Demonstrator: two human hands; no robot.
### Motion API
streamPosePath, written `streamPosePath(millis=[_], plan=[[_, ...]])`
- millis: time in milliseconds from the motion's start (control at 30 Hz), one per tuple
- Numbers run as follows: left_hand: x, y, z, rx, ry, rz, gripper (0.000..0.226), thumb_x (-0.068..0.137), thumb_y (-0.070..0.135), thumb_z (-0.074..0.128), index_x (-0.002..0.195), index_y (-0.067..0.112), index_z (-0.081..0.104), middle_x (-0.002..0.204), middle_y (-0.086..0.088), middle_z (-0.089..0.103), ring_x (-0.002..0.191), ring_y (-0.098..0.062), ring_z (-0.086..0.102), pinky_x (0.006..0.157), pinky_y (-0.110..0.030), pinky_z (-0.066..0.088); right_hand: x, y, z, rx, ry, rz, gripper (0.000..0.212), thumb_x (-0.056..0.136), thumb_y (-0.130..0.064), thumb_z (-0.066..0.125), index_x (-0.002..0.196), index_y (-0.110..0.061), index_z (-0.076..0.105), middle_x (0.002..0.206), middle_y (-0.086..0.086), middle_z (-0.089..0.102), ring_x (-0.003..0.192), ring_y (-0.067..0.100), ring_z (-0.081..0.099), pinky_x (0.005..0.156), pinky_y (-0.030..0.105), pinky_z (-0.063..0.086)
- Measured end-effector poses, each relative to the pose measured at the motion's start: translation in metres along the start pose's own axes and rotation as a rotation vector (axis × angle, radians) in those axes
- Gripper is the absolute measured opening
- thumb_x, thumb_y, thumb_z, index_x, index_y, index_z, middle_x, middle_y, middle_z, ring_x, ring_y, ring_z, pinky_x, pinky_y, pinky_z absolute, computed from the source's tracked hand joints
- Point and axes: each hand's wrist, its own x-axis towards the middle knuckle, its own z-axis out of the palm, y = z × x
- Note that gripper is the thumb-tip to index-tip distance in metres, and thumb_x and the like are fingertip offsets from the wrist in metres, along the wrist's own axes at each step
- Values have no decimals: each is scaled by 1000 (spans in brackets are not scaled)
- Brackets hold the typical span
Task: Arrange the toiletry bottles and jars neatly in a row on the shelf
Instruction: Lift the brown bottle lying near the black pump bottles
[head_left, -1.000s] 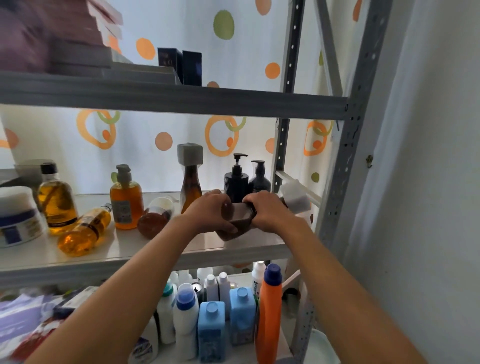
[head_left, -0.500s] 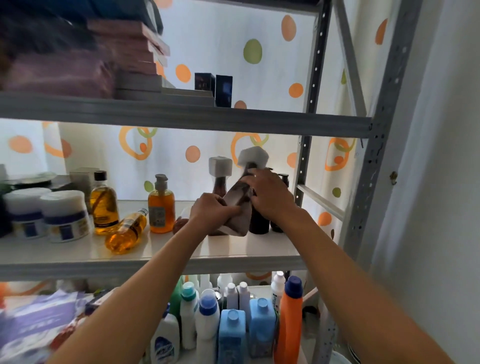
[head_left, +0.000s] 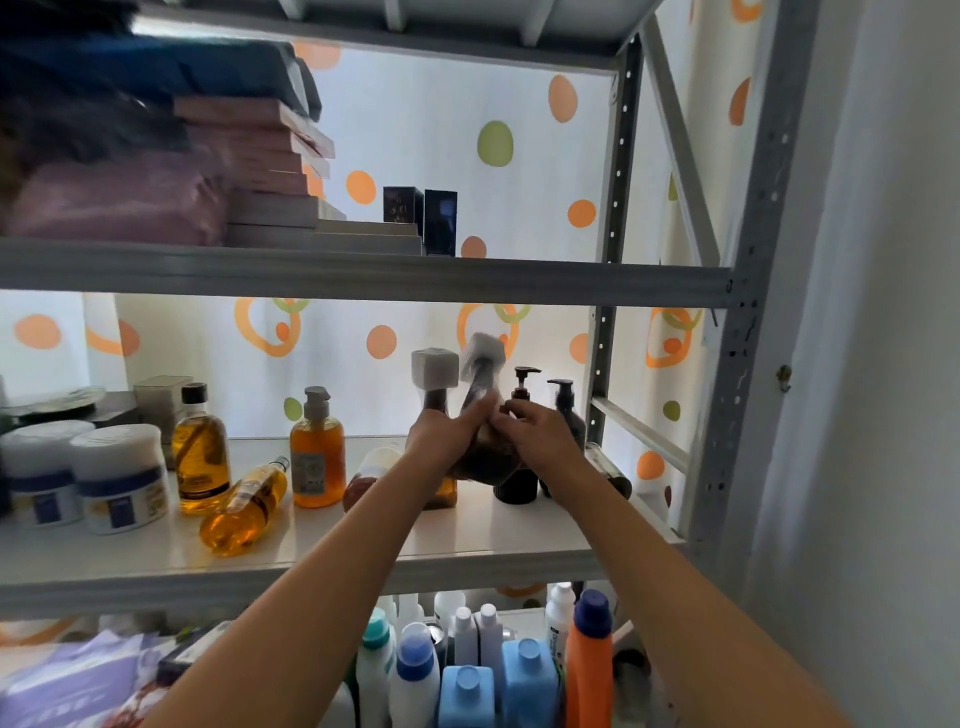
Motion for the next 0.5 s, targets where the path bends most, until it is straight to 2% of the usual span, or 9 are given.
streamPosePath(millis=[100, 167, 233, 300, 367, 467, 500], plan=[[3, -7, 4, -49, -31, -68, 54, 84, 61, 57, 105, 12, 46, 95, -6, 58, 76, -20, 55, 47, -25, 37, -1, 8, 3, -67, -124, 38, 57, 73, -45, 75, 117, -12, 63, 113, 10, 67, 103, 25, 66, 93, 43, 55], [6, -17, 10, -144, -45, -96, 54, 88, 56, 56, 108, 6, 50, 91, -6, 61, 75, -20, 58, 48, -27, 42, 0, 14, 3, -53, -165, 71, 63, 61, -45, 82, 112, -14, 62, 108, 7, 68, 101, 24, 67, 92, 44, 56], [11, -28, 16, -154, -66, -135, 53, 89, 56, 54, 105, 5, 51, 90, -10, 61, 76, -26, 61, 55, -34, 54, 2, 20, 4, -52, -175, 93, 54, 61, -39, 85, 105, -20, 61, 103, 4, 67, 100, 25, 67, 90, 42, 57], [15, -38, 18, -27, -66, -160, 53, 90, 58, 49, 102, 6, 50, 95, -15, 61, 81, -32, 63, 66, -43, 59, 4, 30, 8, -78, -173, 111, 45, 60, -37, 86, 94, -21, 62, 91, -1, 64, 95, 24, 66, 84, 39, 57], [21, -48, 17, 169, -29, -137, 58, 90, 56, 51, 105, 1, 54, 97, -16, 64, 86, -33, 66, 79, -44, 58, 3, 38, 16, -127, -172, 102, 39, 60, -37, 87, 84, -19, 62, 81, -1, 61, 86, 21, 64, 76, 33, 55], [26, -54, 16, 367, 9, -55, 43, 89, 46, 60, 94, 4, 62, 82, -13, 68, 71, -28, 70, 70, -39, 61, 4, 50, 25, -187, -180, 95, 74, 46, -47, 85, 105, -8, 65, 93, 7, 67, 89, 23, 67, 83, 36, 58], [27, -54, 17, 387, 11, -32, 39, 88, 43, 62, 90, 4, 63, 80, -13, 68, 68, -28, 71, 66, -38, 62, 5, 53, 28, -199, -173, 99, 74, 43, -49, 84, 101, -7, 66, 89, 5, 66, 86, 21, 66, 81, 35, 58]])
